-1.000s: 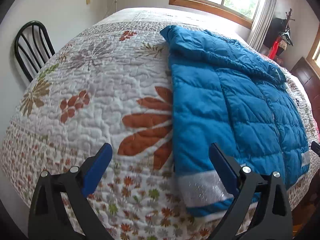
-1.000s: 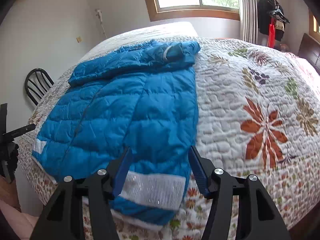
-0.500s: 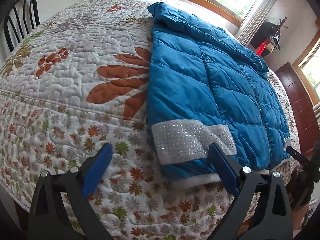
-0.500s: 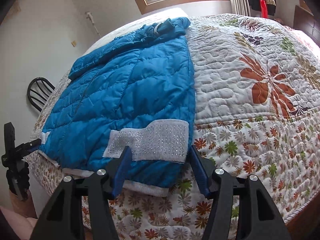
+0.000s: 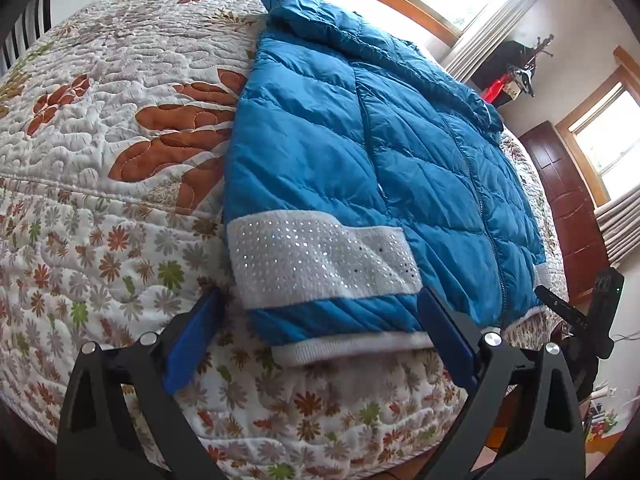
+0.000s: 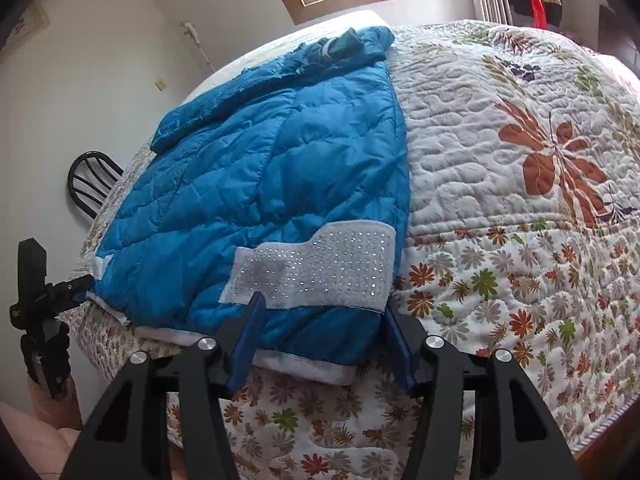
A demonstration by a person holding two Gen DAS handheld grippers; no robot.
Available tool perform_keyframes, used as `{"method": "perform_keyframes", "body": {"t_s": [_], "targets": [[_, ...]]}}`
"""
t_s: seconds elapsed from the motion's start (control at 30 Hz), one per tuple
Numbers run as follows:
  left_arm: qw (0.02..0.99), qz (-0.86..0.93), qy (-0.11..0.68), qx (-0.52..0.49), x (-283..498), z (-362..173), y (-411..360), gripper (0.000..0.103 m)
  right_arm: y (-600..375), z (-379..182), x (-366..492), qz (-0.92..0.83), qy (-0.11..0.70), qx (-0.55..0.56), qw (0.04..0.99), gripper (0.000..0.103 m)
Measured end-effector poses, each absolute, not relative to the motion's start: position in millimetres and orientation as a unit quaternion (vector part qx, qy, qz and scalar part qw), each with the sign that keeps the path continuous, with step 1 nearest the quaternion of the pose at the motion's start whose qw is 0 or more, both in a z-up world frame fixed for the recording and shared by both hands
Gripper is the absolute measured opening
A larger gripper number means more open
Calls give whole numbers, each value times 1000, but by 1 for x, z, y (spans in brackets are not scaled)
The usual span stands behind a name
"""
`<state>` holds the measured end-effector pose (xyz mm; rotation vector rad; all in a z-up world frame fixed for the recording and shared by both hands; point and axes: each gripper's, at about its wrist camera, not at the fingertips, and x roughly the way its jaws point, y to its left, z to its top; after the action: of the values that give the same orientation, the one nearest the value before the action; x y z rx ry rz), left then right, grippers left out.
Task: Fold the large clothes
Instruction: 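Grasp the jacket hem with the left gripper while the right gripper grasps it too, then lift the hem with both grippers and fold it toward the collar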
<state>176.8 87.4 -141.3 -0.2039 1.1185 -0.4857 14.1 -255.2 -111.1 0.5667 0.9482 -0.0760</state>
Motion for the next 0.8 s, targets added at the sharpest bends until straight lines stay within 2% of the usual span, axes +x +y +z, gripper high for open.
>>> {"method": "perform_keyframes", "body": {"t_s": [0.17, 0.2, 0.23, 0.27, 0.3, 0.33, 0.37, 0.4, 0.43, 0.5, 0.6, 0.8], "targets": [[809, -244, 523, -110, 177, -141, 83, 95, -254, -111, 13, -23, 451, 268, 851, 55], [807, -250, 522, -115, 177, -141, 81, 92, -254, -111, 13, -23, 449, 268, 852, 48], [807, -252, 522, -116, 177, -140, 79, 80, -255, -112, 14, -24, 448, 271, 852, 46], [809, -246, 522, -112, 177, -140, 77, 75, -256, -111, 13, -24, 445, 276, 851, 40], [814, -235, 520, -109, 177, -139, 75, 64, -258, -111, 12, -21, 440, 283, 852, 31], [817, -227, 518, -113, 176, -139, 74, 55, -260, -111, 11, -20, 436, 287, 852, 27], [818, -223, 517, -118, 177, -139, 73, 52, -260, -110, 10, -18, 432, 289, 854, 22], [820, -220, 515, -121, 177, -138, 73, 44, -260, -108, 10, -17, 428, 287, 857, 18], [822, -218, 512, -124, 176, -137, 75, 36, -259, -106, 9, -16, 424, 284, 860, 17], [827, -217, 503, -126, 174, -134, 78, 28, -257, -100, 8, -12, 415, 280, 865, 14], [838, -218, 486, -119, 169, -125, 78, 22, -259, -94, 6, -6, 406, 283, 869, 13], [864, -211, 453, -67, 163, -110, 65, 19, -259, -92, 6, -3, 401, 286, 871, 12]]}}
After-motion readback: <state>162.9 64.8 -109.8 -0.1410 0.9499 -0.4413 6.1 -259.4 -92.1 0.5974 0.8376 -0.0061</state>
